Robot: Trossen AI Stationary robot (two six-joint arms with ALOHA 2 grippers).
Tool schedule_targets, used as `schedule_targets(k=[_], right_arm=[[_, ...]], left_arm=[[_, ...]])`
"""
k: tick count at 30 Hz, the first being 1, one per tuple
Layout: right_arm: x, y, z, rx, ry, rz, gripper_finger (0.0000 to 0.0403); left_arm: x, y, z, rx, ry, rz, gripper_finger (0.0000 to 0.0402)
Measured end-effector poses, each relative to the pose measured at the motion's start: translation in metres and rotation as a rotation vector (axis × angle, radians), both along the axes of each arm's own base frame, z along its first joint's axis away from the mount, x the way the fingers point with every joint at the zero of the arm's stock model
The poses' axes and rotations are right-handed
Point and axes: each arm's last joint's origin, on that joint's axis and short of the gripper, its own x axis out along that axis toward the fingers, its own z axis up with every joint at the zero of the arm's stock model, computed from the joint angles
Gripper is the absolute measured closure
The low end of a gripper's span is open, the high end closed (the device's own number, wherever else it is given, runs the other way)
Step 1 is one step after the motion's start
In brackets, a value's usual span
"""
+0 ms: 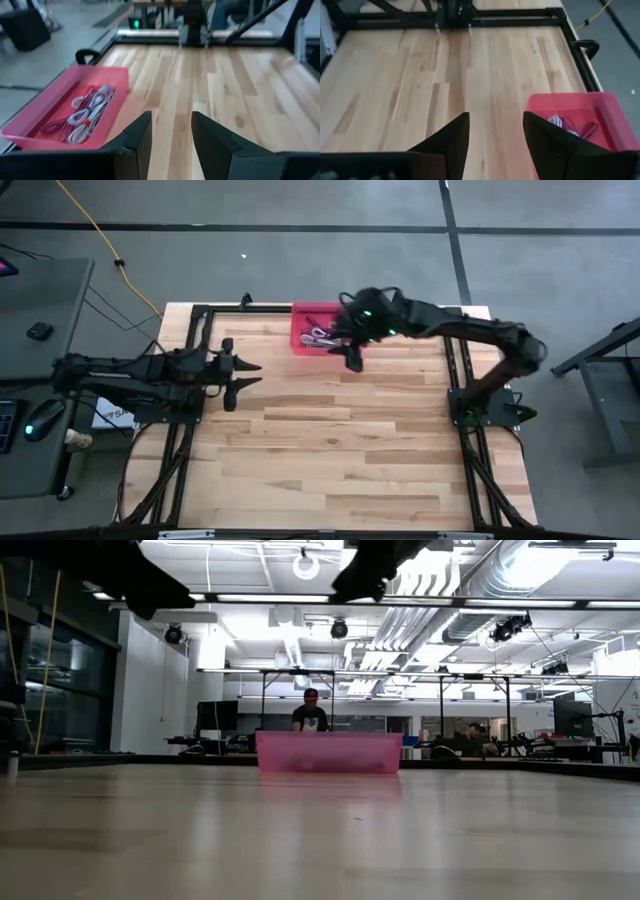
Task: Pick and place USB-C Cables
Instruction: Return to Home Position
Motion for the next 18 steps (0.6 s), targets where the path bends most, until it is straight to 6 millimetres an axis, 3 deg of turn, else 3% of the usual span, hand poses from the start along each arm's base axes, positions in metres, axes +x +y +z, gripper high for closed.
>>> schedule_targets(k=[10,18], right_arm=[[-0.081,0.030,-0.042,-0.018,-0.221,0.004,0.0226],[-0.143,0.042,-0.092,0.019,-0.312,-0.147,0.0226]], left_arm=[[-0.023,-0.004,-0.030,0.030,-0.124,-0.012,0.0284],[-0.030,-0.003,-0.055,0.048,-0.117,0.018,0.0284]])
